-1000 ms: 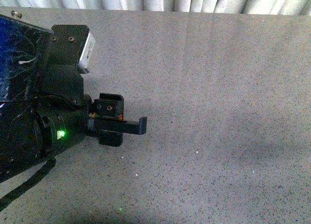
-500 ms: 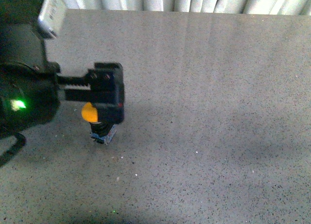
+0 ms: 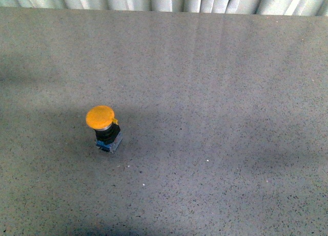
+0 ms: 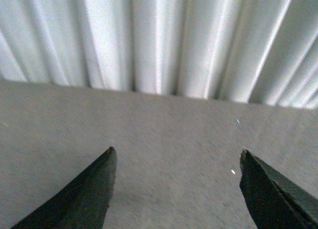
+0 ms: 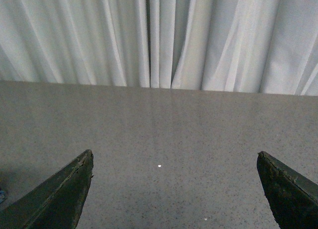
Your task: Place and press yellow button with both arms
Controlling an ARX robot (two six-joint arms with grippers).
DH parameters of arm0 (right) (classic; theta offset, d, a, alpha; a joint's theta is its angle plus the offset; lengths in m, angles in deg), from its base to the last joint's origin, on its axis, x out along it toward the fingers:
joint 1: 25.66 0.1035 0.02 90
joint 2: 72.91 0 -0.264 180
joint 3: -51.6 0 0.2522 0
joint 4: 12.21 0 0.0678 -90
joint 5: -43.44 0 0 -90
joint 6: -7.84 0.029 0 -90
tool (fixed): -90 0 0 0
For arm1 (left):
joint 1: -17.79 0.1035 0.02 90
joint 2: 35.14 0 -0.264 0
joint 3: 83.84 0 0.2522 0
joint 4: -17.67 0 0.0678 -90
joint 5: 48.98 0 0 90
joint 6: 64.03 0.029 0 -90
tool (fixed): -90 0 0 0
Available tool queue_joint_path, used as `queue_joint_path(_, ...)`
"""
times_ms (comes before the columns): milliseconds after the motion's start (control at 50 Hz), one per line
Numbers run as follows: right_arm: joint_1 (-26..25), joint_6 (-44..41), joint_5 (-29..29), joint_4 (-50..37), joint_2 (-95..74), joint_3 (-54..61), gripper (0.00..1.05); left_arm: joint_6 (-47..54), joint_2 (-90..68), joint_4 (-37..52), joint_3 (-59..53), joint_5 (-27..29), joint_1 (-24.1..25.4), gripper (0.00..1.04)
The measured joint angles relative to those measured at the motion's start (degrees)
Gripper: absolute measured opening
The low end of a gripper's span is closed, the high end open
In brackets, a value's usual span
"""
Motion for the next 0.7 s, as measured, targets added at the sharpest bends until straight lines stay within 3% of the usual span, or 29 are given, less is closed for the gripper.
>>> queue_joint_path(180, 0.0, 0.0, -0.04, 0.02, 0.0, 0.0, 0.96, 2.29, 10.71, -0.31, -6.73, -2.78, 4.83, 0.45)
queue_joint_path(380, 0.0, 0.0, -0.04, 0.02, 0.0, 0.0, 0.96, 2.93, 19.17, -3.13, -13.14, -3.45, 4.83, 0.01)
queue_joint_path(460, -0.04, 0.11, -0.26, 0.17, -0.15, -0.09, 0.96, 3.19, 22.49, -4.83, -14.58, -3.45, 4.83, 0.01)
queue_joint_path(520, -1.88, 2.54, -7.34, 14.05, -8.76, -6.12, 0.96, 3.19, 24.7, -6.23, -15.58, -3.41, 4.87, 0.01)
queue_joint_path(580, -1.77, 2.95, -8.22, 21.66, -21.0, -11.8, 0.96, 3.21, 26.84, -7.54, -16.33, -3.48, 4.94, 0.01)
queue_joint_path(700, 0.92, 0.66, -5.46, 14.47, -37.55, -16.63, 0.96, 3.21, 30.21, -9.88, -17.31, -3.43, 4.9, 0.01)
